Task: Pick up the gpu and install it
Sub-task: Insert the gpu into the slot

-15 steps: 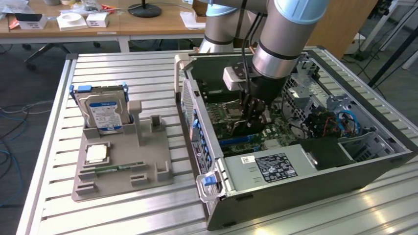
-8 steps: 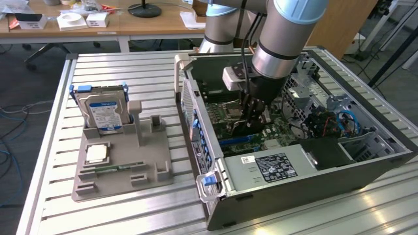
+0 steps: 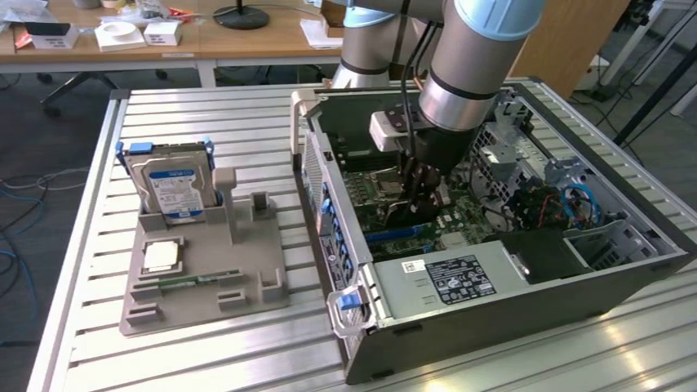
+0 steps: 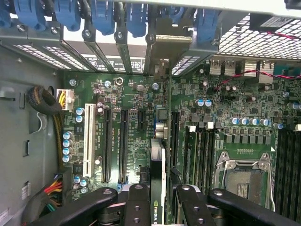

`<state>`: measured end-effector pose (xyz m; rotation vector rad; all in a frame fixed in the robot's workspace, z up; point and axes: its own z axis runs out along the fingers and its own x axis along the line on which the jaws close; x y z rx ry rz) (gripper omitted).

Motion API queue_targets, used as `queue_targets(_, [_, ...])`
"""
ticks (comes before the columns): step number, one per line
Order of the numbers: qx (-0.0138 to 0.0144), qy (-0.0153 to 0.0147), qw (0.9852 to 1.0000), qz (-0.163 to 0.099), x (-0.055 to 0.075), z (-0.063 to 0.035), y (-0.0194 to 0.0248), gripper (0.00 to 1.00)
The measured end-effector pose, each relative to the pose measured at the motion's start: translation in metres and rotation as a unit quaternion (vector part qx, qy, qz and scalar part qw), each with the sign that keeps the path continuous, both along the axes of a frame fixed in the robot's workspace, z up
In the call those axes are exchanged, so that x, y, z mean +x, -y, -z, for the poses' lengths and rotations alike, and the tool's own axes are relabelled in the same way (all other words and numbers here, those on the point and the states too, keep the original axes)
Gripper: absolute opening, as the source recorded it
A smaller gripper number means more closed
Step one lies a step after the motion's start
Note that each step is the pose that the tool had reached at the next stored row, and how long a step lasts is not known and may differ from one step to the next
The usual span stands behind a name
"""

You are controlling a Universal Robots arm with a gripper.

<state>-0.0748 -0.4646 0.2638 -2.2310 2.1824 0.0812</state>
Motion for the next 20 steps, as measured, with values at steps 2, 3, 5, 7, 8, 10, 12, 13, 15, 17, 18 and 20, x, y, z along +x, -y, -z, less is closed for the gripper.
queue_targets(2, [0.0001, 0.0005, 1.0000, 0.000, 0.0000, 0.0003, 0.0001, 0.26])
queue_targets(3, [0.0001, 0.0007, 1.0000, 0.000, 0.0000, 0.0004, 0.0002, 0.26])
queue_targets(5, [0.0000, 0.0014, 1.0000, 0.000, 0.0000, 0.0006, 0.0003, 0.26])
queue_targets(7, [0.0001, 0.0019, 1.0000, 0.000, 0.0000, 0.0006, 0.0003, 0.26])
queue_targets(8, [0.0002, 0.0021, 1.0000, 0.000, -0.0001, 0.0006, 0.0003, 0.26])
queue_targets(10, [0.0002, 0.0023, 1.0000, 0.000, -0.0001, 0.0007, 0.0003, 0.26])
queue_targets(12, [0.0002, 0.0029, 1.0000, 0.000, -0.0006, 0.0007, 0.0003, 0.26])
queue_targets(13, [0.0002, 0.0035, 1.0000, 0.000, -0.0010, 0.0009, 0.0003, 0.26])
queue_targets(15, [0.0002, 0.0049, 1.0000, 0.000, -0.0015, 0.0011, 0.0003, 0.26])
queue_targets(17, [0.0002, 0.0057, 1.0000, 0.000, -0.0019, 0.0015, 0.0003, 0.26])
queue_targets(18, [0.0002, 0.0061, 1.0000, -0.001, -0.0021, 0.0017, 0.0004, 0.26])
queue_targets(20, [0.0001, 0.0067, 1.0000, -0.001, -0.0023, 0.0021, 0.0004, 0.26])
